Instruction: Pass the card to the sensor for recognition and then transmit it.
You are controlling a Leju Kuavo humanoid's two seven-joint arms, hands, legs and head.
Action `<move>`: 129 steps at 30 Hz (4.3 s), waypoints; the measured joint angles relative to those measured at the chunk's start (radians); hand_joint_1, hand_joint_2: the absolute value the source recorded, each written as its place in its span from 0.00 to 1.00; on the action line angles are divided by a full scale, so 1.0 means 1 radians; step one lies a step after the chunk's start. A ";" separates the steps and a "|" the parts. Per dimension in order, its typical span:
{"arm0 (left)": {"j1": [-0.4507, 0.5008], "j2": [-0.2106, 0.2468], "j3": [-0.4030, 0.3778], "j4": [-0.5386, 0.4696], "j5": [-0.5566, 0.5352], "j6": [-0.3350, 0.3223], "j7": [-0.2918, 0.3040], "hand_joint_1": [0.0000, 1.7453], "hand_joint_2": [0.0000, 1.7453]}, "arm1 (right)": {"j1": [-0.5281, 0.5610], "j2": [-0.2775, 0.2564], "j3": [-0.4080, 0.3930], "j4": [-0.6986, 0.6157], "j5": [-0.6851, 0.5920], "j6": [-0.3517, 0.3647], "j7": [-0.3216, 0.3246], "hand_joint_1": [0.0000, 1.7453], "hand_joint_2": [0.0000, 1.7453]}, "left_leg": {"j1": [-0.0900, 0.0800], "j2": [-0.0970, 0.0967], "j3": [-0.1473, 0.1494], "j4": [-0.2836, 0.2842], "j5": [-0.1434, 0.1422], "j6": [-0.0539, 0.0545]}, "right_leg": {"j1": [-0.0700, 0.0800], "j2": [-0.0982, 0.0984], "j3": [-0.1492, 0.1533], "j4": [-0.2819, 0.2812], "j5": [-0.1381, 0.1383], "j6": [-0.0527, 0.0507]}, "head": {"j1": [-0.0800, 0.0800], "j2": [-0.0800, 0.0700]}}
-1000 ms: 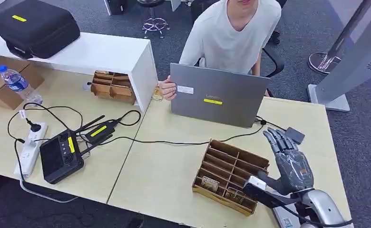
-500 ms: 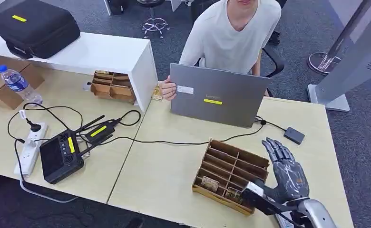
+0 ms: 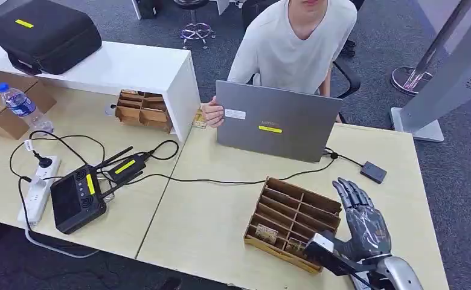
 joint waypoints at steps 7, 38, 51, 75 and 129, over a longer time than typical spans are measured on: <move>-0.001 0.000 0.005 0.000 -0.008 -0.001 0.001 0.00 1.00 | -0.004 0.032 -0.012 0.008 0.019 -0.027 -0.021 0.00 1.00 | 0.000 0.000 0.000 0.000 0.000 0.000 | 0.000 0.000 0.000 0.000 0.000 0.000 | 0.000 0.000; -0.005 0.000 0.013 0.000 -0.022 -0.008 0.006 0.00 1.00 | -0.098 0.130 -0.010 0.133 0.011 -0.025 -0.047 0.00 1.00 | 0.000 0.000 0.000 0.000 0.000 -0.001 | 0.000 0.000 0.000 0.000 0.000 0.000 | 0.000 0.000; -0.005 0.000 0.015 0.000 -0.028 -0.010 0.010 0.00 1.00 | -0.111 0.135 0.005 0.156 -0.008 -0.024 -0.058 1.00 1.00 | 0.000 0.000 0.000 0.000 0.001 -0.001 | 0.000 0.000 0.000 0.000 0.000 0.000 | 0.000 0.000; -0.005 0.000 0.019 0.000 -0.029 -0.010 0.010 0.00 1.00 | -0.115 0.135 0.012 0.160 -0.008 -0.028 -0.063 1.00 1.00 | 0.000 0.000 0.000 0.000 0.000 -0.001 | 0.000 0.000 0.000 0.000 0.000 0.000 | 0.000 0.000; -0.018 0.000 0.029 0.000 -0.102 -0.033 0.015 0.00 1.00 | -0.330 0.207 -0.057 0.219 0.096 -0.234 -0.127 1.00 1.00 | 0.000 0.000 0.000 0.000 0.002 -0.001 | 0.000 0.001 0.000 0.001 0.002 0.000 | 0.000 0.000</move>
